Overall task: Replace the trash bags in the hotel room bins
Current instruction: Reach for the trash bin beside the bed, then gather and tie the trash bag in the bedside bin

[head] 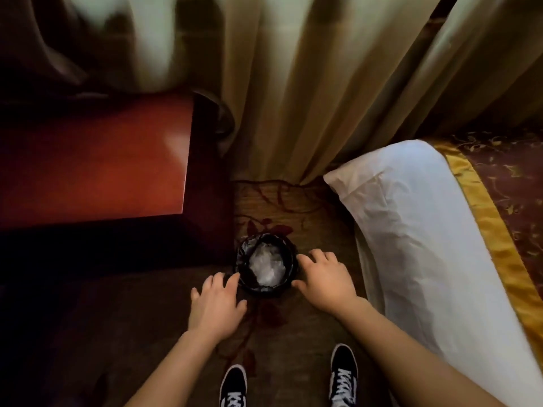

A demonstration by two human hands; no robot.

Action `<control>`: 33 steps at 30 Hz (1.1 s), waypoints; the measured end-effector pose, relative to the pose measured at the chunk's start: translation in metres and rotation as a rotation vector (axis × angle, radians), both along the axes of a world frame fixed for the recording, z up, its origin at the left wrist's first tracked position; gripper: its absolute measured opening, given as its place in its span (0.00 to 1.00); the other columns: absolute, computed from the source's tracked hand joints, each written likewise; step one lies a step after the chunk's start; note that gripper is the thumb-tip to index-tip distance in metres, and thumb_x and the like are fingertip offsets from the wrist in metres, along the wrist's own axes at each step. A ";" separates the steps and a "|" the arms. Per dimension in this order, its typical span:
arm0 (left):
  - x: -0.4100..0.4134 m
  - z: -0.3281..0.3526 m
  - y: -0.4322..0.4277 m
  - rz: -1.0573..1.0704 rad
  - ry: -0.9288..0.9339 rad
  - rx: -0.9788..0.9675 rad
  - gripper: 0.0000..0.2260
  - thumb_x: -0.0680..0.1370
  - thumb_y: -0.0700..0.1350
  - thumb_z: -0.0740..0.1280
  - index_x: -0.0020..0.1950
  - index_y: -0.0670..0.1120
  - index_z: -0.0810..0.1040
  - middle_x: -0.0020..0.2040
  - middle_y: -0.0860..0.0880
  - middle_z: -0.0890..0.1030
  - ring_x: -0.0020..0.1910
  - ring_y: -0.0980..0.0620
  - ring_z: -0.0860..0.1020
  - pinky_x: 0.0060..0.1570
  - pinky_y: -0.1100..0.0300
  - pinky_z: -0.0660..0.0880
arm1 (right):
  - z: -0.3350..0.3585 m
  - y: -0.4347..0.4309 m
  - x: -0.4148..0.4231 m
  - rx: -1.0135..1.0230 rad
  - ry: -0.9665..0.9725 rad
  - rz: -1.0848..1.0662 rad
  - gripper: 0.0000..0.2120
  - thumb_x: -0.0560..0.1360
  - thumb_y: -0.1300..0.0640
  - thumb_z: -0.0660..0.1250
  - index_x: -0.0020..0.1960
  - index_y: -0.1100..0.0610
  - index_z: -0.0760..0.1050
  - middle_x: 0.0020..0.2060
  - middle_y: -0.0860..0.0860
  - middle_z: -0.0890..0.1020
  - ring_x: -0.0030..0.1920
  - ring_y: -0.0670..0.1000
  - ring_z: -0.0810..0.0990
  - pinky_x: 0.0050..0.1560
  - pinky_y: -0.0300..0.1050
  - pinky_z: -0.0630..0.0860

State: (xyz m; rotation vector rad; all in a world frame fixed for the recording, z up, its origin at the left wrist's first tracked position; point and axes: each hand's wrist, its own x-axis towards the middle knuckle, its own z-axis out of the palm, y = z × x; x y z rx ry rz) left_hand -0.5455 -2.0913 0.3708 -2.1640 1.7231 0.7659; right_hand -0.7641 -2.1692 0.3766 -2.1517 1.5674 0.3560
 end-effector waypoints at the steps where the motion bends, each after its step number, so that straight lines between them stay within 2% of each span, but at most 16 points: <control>1: -0.004 -0.018 -0.005 0.020 -0.008 -0.003 0.28 0.80 0.58 0.58 0.78 0.54 0.55 0.77 0.47 0.60 0.77 0.45 0.56 0.73 0.39 0.58 | -0.020 -0.010 -0.002 0.013 -0.003 0.017 0.30 0.77 0.40 0.62 0.75 0.48 0.62 0.71 0.54 0.68 0.70 0.60 0.67 0.65 0.56 0.70; 7: -0.010 -0.139 -0.032 0.100 -0.005 -0.068 0.28 0.80 0.59 0.58 0.79 0.54 0.55 0.76 0.47 0.62 0.75 0.46 0.60 0.72 0.44 0.63 | -0.148 -0.048 -0.006 0.013 -0.046 0.046 0.30 0.77 0.40 0.62 0.76 0.48 0.62 0.70 0.52 0.69 0.69 0.58 0.68 0.65 0.55 0.73; 12: 0.010 -0.245 -0.043 0.181 -0.002 -0.183 0.29 0.80 0.58 0.58 0.79 0.52 0.55 0.75 0.45 0.63 0.73 0.45 0.63 0.65 0.48 0.71 | -0.258 -0.065 0.008 0.038 -0.191 -0.068 0.30 0.78 0.39 0.62 0.77 0.48 0.61 0.71 0.49 0.69 0.70 0.55 0.68 0.65 0.49 0.73; 16: 0.024 -0.309 -0.056 0.169 -0.018 -0.295 0.30 0.80 0.58 0.59 0.79 0.52 0.53 0.75 0.44 0.63 0.72 0.45 0.66 0.62 0.51 0.74 | -0.321 -0.082 0.012 -0.026 -0.289 -0.151 0.31 0.77 0.38 0.63 0.76 0.49 0.62 0.71 0.50 0.70 0.70 0.54 0.69 0.67 0.50 0.72; 19: 0.032 -0.340 -0.065 0.233 0.082 -0.344 0.34 0.79 0.59 0.61 0.80 0.53 0.48 0.75 0.45 0.63 0.68 0.45 0.71 0.57 0.52 0.76 | -0.343 -0.099 0.011 -0.067 -0.368 -0.224 0.33 0.78 0.37 0.62 0.77 0.50 0.60 0.73 0.50 0.68 0.71 0.53 0.70 0.67 0.50 0.70; 23: 0.044 -0.363 -0.083 0.403 0.268 -0.312 0.38 0.77 0.61 0.63 0.80 0.55 0.45 0.74 0.46 0.68 0.67 0.44 0.73 0.63 0.50 0.72 | -0.362 -0.123 0.014 0.109 -0.449 -0.284 0.33 0.78 0.35 0.57 0.79 0.49 0.59 0.75 0.51 0.67 0.72 0.52 0.70 0.70 0.50 0.67; 25: 0.048 -0.362 -0.088 0.444 0.285 -0.338 0.37 0.77 0.61 0.63 0.80 0.54 0.48 0.74 0.47 0.69 0.67 0.45 0.73 0.64 0.50 0.71 | -0.367 -0.130 0.013 0.185 -0.533 -0.359 0.35 0.77 0.32 0.56 0.78 0.49 0.60 0.74 0.50 0.69 0.72 0.53 0.70 0.71 0.53 0.67; 28: 0.050 -0.362 -0.089 0.466 0.245 -0.360 0.33 0.78 0.60 0.64 0.79 0.52 0.56 0.72 0.46 0.71 0.69 0.45 0.72 0.65 0.51 0.70 | -0.376 -0.136 0.010 0.254 -0.588 -0.408 0.36 0.75 0.30 0.57 0.77 0.49 0.61 0.72 0.50 0.72 0.68 0.54 0.74 0.69 0.58 0.71; 31: 0.051 -0.363 -0.087 0.459 0.248 -0.380 0.24 0.78 0.59 0.64 0.71 0.53 0.70 0.63 0.50 0.79 0.60 0.49 0.77 0.59 0.53 0.74 | -0.383 -0.140 0.008 0.290 -0.560 -0.404 0.35 0.76 0.31 0.56 0.77 0.49 0.62 0.72 0.50 0.71 0.68 0.54 0.73 0.68 0.58 0.71; 33: 0.054 -0.361 -0.086 0.469 0.247 -0.376 0.18 0.78 0.58 0.64 0.65 0.53 0.76 0.56 0.53 0.82 0.53 0.52 0.79 0.52 0.54 0.76 | -0.386 -0.143 0.008 0.309 -0.552 -0.415 0.33 0.77 0.32 0.57 0.75 0.51 0.65 0.70 0.52 0.74 0.66 0.54 0.75 0.67 0.57 0.72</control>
